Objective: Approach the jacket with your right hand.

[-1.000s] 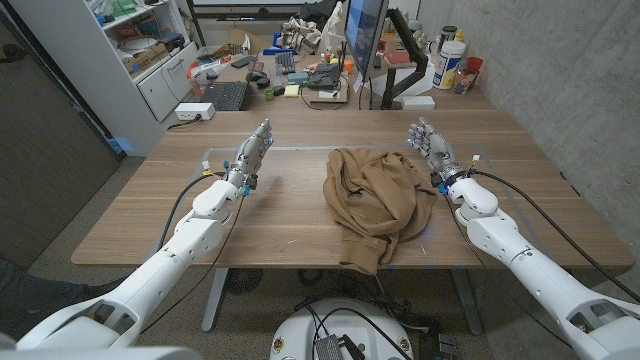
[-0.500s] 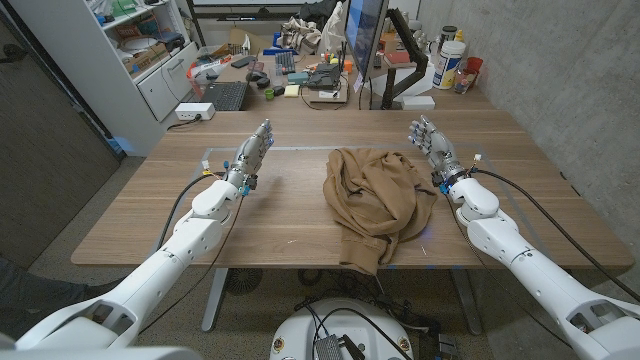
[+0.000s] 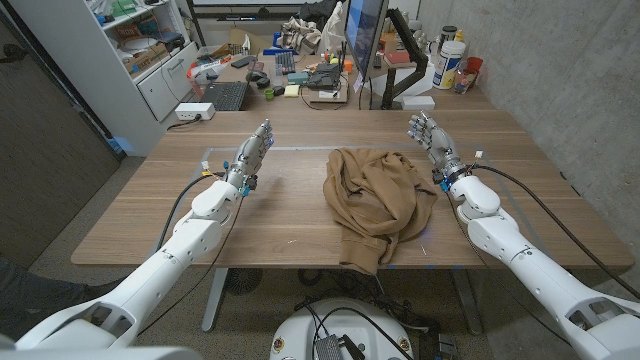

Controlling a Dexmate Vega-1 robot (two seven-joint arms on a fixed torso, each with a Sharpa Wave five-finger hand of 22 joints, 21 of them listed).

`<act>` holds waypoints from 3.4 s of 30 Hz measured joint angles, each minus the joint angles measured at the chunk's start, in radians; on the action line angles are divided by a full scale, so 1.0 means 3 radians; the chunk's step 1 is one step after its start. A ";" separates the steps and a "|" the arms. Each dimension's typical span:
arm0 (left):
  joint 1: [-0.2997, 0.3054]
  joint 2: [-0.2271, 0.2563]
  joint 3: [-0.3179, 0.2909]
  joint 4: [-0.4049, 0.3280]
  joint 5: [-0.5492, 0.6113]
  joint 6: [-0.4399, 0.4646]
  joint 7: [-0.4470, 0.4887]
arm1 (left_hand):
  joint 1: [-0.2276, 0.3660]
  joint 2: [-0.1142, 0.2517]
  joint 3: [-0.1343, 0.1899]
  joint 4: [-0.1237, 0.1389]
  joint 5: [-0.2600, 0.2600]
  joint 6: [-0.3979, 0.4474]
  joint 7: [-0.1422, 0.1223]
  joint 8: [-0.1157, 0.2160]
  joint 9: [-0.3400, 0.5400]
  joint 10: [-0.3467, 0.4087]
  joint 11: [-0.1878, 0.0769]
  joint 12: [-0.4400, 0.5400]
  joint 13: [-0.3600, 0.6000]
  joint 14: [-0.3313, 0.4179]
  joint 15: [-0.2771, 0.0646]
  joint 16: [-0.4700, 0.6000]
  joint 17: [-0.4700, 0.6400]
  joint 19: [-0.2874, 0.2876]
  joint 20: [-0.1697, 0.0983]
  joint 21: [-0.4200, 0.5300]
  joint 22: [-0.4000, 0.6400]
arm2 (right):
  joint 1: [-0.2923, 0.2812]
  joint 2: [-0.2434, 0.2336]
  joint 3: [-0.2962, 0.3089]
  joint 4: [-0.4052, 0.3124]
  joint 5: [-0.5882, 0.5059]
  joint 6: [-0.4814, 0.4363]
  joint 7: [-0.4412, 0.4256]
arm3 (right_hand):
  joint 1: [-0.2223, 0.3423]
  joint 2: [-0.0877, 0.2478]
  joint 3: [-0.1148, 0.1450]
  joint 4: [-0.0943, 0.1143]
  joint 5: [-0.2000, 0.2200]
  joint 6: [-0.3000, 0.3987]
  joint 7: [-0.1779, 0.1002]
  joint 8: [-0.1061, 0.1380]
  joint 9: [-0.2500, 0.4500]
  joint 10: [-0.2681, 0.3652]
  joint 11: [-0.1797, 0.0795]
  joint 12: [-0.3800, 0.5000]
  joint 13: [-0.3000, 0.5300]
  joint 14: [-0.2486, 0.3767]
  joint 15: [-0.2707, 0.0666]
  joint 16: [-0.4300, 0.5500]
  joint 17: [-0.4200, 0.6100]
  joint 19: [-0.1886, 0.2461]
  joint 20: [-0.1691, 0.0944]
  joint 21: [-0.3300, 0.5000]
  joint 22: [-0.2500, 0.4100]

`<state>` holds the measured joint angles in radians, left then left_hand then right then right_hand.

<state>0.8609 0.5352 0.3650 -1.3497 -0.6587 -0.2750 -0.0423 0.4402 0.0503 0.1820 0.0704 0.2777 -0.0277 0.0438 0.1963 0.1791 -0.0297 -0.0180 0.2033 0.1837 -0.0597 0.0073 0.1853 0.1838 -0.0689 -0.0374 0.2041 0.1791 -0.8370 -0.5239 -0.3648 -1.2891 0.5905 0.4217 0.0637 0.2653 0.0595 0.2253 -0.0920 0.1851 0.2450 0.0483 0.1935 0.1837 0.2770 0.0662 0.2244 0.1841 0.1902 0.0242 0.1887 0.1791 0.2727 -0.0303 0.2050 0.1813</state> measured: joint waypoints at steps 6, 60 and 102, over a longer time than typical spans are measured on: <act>0.0012 0.0001 -0.0001 -0.0022 0.0004 0.0000 0.0025 | 0.0013 0.0013 0.0000 0.0000 0.0000 0.0027 0.0027 0.0000 0.0000 0.0019 0.0055 0.0000 0.0000 -0.0018 0.0018 0.0000 0.0000 0.0000 0.0000 0.0000 0.0000 | 0.0033 0.0005 -0.0006 0.0073 -0.0006 0.0090 0.0085 | -0.0016 -0.0016 -0.0011 -0.0011 0.0000 -0.0001 -0.0001 0.0000 0.0000 -0.0013 -0.0013 0.0000 0.0000 0.0036 -0.0011 0.0000 0.0000 0.0036 0.0000 0.0000 0.0000; 0.0129 0.0089 -0.0049 -0.0237 0.0007 0.0057 0.0113 | 0.0026 0.0026 -0.0024 -0.0004 -0.0012 0.0045 0.0044 0.0000 0.0017 0.0019 0.0054 0.0000 -0.0001 -0.0018 0.0018 0.0000 0.0000 -0.0023 0.0011 0.0000 -0.0001 | 0.0012 -0.0055 0.0026 -0.0005 -0.0202 0.0620 0.0224 | -0.0031 -0.0119 -0.0061 -0.0042 0.0026 0.0119 -0.0203 0.0026 0.0000 0.0095 -0.0143 0.0026 -0.0001 0.0147 -0.0088 0.0015 -0.0001 0.0119 0.0000 0.0000 0.0001; -0.0035 0.0038 -0.0057 0.0028 -0.0058 0.0017 -0.0040 | 0.0026 0.0026 -0.0025 -0.0006 -0.0019 0.0063 0.0026 0.0000 0.0016 0.0026 0.0048 0.0000 -0.0001 -0.0018 0.0018 0.0000 0.0000 -0.0023 0.0011 0.0000 -0.0001 | 0.0083 -0.0122 -0.0077 -0.0204 -0.0751 0.0858 0.0066 | -0.0049 -0.0137 -0.0088 -0.0042 0.0051 0.0154 -0.0238 0.0026 0.0016 0.0149 -0.0161 0.0026 -0.0001 0.0201 -0.0094 0.0015 -0.0001 0.0160 0.0006 0.0000 0.0002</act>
<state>0.8505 0.5466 0.3479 -1.3413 -0.6761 -0.2700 -0.0542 0.4481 0.0582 0.1745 0.0686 0.2720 -0.0088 0.0515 0.1963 0.1838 -0.0220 -0.0036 0.2033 0.1835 -0.0650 0.0127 0.1852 0.1837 -0.0757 -0.0340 0.2041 0.1789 -0.8121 -0.5605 -0.3880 -1.3502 0.3651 0.6790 0.0836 0.2506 0.0184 0.1988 -0.1047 0.2004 0.2913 -0.0232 0.2012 0.1885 0.3218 0.0180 0.2322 0.1837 0.2506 -0.0039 0.1933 0.1788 0.3208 -0.0286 0.2050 0.1818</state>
